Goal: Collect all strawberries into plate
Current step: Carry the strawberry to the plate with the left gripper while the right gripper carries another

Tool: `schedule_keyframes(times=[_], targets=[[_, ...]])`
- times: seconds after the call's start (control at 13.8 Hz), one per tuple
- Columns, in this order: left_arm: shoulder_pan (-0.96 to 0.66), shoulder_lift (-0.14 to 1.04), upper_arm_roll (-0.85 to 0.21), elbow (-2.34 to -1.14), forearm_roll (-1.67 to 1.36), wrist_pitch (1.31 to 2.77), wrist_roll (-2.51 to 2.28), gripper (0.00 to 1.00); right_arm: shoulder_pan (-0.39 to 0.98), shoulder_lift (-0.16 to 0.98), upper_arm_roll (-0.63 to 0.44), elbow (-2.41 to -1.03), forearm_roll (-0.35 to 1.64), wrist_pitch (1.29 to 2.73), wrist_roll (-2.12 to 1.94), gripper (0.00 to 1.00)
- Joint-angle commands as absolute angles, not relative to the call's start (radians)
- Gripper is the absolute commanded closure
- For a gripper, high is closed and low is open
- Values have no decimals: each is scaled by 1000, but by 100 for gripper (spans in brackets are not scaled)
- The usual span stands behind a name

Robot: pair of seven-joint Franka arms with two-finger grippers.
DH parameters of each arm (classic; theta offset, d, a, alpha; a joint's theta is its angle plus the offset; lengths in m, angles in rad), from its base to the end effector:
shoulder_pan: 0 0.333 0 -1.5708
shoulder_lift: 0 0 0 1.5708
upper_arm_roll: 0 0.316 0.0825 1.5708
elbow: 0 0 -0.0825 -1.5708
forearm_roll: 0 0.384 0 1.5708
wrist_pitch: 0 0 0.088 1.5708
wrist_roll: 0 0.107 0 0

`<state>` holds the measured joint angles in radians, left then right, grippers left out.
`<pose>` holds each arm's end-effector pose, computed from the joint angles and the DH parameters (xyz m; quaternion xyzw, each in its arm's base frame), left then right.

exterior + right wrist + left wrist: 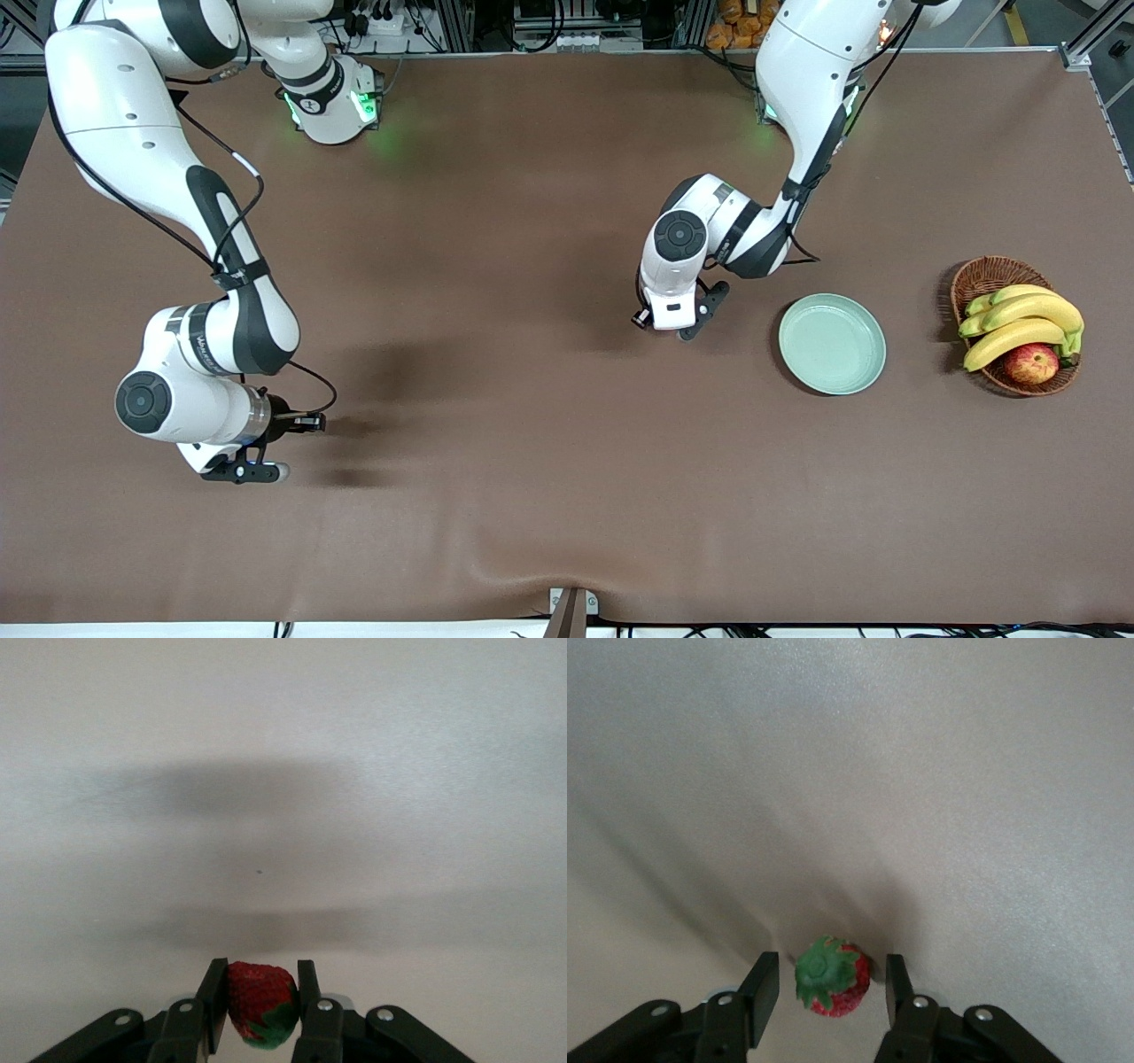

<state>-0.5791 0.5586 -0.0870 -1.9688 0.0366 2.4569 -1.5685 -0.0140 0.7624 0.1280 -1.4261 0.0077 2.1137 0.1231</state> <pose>0.4776 -0.3742 0.1792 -0.9031 -0.4278 0.0258 0.0252 0.7160 0.0652 0.2395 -0.9980 0.0227 0.0400 0.0435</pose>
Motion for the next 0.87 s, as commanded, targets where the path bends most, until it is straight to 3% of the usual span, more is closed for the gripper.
schedule_keyframes(times=[0.0, 0.15, 0.44, 0.8], targets=[[-584, 563, -81, -1971, 60, 2476, -1595, 75, 18, 752, 129, -1408, 25, 2089, 187, 97], [-575, 564, -81, -1973, 60, 2476, -1592, 100, 40, 752, 127, -1398, 28, 2079, 231, 97], [-526, 506, -72, -1973, 61, 2458, -1589, 100, 70, 749, 130, -1370, 69, 2030, 287, 97], [-352, 411, -74, -1953, 100, 2261, -1355, 100, 202, 752, 132, -1312, 118, 1988, 564, 97]])
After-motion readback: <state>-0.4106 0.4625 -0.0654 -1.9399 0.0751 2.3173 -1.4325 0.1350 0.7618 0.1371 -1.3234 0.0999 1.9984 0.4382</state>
